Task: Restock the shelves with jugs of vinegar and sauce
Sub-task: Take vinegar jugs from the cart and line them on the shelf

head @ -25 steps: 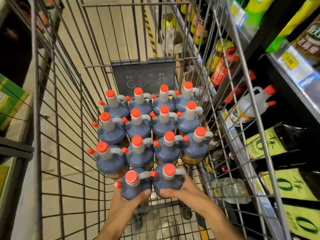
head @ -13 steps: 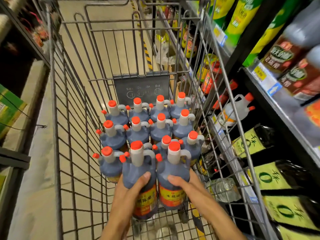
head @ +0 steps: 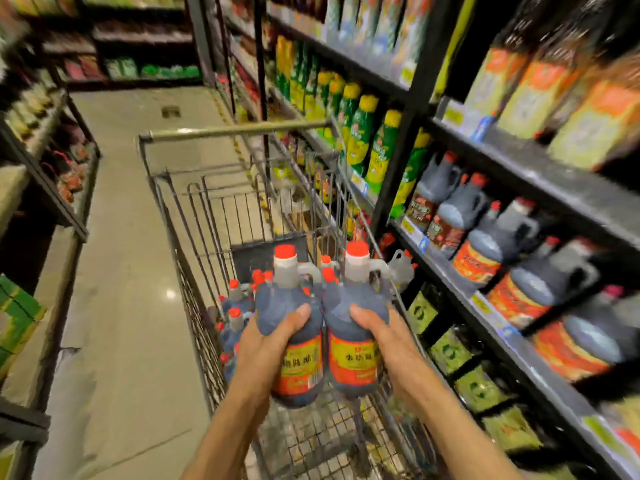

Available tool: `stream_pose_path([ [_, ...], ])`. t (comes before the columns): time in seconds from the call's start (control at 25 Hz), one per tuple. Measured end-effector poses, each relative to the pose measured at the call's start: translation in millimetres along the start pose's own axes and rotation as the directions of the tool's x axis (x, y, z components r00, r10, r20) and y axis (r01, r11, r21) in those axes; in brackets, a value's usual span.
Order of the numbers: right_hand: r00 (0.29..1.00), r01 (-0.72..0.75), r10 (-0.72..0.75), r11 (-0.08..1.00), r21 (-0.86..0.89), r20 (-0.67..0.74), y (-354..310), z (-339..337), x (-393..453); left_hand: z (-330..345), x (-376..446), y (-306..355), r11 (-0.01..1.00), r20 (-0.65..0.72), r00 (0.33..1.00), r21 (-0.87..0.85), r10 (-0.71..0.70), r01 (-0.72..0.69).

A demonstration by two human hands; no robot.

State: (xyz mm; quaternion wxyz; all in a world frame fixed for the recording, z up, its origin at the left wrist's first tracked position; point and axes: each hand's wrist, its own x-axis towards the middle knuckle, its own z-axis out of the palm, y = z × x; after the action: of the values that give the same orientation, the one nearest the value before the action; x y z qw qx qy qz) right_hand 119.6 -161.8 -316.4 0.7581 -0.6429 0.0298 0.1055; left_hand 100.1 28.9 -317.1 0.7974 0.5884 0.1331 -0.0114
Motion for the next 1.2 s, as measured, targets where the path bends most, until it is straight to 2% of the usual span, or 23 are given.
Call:
stream_pose_path([
  [0.24,0.982,0.162,-0.161,0.987,0.002,-0.103,-128,18,-74,42,-52,126,0.993,0.227,0.967,-0.001,0.112,-0.115],
  [0.48,0.913,0.278,-0.279,0.959,-0.05,-0.298,-218,-14,-151,118,-96,194,0.995,0.441,0.892,-0.027,0.102,-0.1],
  [0.64,0.856,0.324,-0.329,0.943,-0.081,-0.398,-254,-55,-196,183,-123,204,0.997,0.535,0.841,-0.02,0.076,-0.078],
  [0.76,0.807,0.362,-0.335,0.931,-0.042,-0.486,-267,-91,-230,236,-141,203,0.996,0.626,0.777,0.003,0.064,-0.085],
  [1.0,0.635,0.404,-0.333,0.912,-0.069,-0.697,-265,-181,-311,346,-193,163,0.997,0.799,0.6,0.071,-0.043,-0.023],
  [1.2,0.527,0.388,-0.299,0.917,-0.087,-0.796,-262,-238,-368,422,-234,136,0.985,0.853,0.498,0.169,-0.154,0.015],
])
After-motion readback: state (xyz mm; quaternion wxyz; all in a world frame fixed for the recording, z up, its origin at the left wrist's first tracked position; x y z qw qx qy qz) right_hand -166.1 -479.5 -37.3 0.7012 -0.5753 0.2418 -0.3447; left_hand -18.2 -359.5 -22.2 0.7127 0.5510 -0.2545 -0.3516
